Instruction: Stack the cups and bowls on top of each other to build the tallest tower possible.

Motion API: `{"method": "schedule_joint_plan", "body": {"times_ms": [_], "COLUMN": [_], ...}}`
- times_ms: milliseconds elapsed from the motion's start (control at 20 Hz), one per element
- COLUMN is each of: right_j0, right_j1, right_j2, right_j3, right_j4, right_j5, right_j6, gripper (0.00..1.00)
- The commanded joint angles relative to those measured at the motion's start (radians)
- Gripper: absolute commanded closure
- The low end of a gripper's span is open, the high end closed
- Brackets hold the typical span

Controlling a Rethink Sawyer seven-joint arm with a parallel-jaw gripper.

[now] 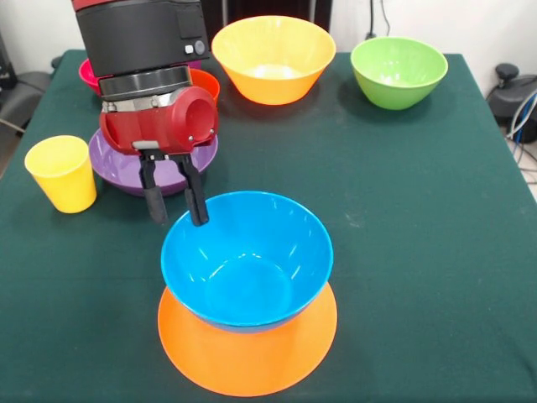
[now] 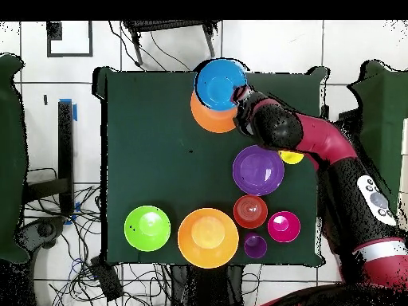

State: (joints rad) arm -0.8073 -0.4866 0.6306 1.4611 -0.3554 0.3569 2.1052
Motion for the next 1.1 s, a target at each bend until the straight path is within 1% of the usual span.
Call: {"method": "schedule_joint_plan", "body": {"times_ms": [50,250,350,450,600,750,800,850,1000,1100], "right_j0": [0.023,0.020,0.013,-0.003,-0.042,-0.072,-0.086,-0.093,-0.133,-0.156], "right_j1": [-0.029,-0.079,-0.108,-0.131,-0.153,-0.154,-0.148,-0.142,-0.079,-0.070], "right_j2": [-0.026,-0.021,-0.011,0.014,0.072,0.112,0.132,0.140,0.181,0.204], "right_j3": [0.076,0.123,0.150,0.177,0.210,0.215,0.214,0.209,0.200,0.227], "right_j4": [-0.018,0.006,0.023,0.037,0.074,0.095,0.094,0.089,0.062,0.045], "right_j5": [0.078,0.098,0.131,0.170,0.256,0.324,0.355,0.369,0.443,0.458], "right_j6": [-0.026,-0.006,-0.011,-0.043,-0.112,-0.162,-0.201,-0.221,-0.322,-0.339], "gripper": [0.00,0.00,0.00,0.00,0.00,0.00,0.00,0.00,0.00,0.00]}}
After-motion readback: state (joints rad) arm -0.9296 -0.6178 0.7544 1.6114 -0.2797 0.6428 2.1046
